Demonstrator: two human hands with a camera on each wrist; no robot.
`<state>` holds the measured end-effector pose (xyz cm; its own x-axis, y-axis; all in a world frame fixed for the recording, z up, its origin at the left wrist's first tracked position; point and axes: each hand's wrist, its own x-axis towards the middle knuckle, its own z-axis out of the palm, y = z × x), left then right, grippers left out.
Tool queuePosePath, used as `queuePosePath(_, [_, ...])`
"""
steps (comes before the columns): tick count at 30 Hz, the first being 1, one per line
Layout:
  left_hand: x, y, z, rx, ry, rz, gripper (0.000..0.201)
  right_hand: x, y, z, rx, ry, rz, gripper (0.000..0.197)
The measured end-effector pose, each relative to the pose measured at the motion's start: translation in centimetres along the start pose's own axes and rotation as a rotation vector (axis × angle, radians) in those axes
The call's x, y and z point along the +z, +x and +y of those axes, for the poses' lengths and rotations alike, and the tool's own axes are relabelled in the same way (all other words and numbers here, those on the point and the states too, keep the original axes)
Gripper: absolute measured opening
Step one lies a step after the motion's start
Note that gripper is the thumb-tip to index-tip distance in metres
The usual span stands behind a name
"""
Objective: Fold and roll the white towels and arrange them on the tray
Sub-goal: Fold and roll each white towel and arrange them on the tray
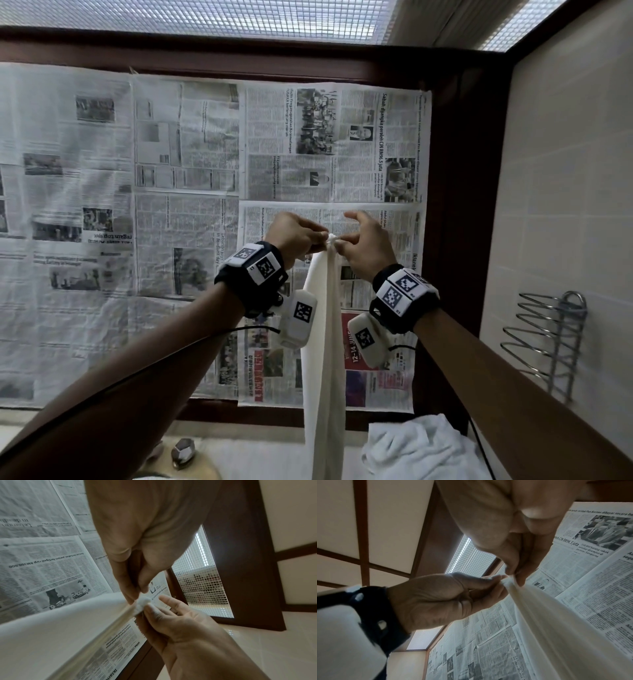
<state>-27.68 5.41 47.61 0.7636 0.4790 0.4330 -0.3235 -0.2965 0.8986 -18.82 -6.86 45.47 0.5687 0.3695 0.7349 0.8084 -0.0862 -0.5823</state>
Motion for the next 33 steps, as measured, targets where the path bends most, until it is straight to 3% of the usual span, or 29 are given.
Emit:
queuePosePath(3, [-0.4,-0.1,0.0,-0.026,-0.029,-0.030,0.015,-0.2,-0.1,0.1,-0.002,0.033,-0.068,0.065])
queuePosePath(14, [-1.1,-1.6,-0.4,0.004,-0.178,-0.151,0.028,-0.6,-0.3,1.6,0.031,0.294,0.025,0.059])
queuePosePath(19, [-1.5,-1.8,-0.6,0.070,-0.093,-0.190,0.031,-1.2,-0.5,1.8,0.049,0.308,0.013,0.062])
queuePosePath(23, [-1.5,-2.1,-1.6,0.172,0.031,-0.178,0.020,-2.0,-0.5,2.6,0.080,0.325,-0.154,0.056])
queuePosePath(27, [-2.2,-2.4,-1.8,0.225,0.119,-0.268,0.006,-2.8,-0.6,3.3,0.015,0.090,-0.437,0.059])
queuePosePath(29, [-3.0,-2.3,-1.3,0.250,0.159,-0.283,0.011,-2.9,-0.8,3.3,0.022,-0.030,-0.551,0.054])
queuePosePath(33, [-4.8,-2.1,-0.2,0.314,0.315,-0.251,0.019,-3.3,-0.3,3.4,0.102,-0.038,-0.590,0.032])
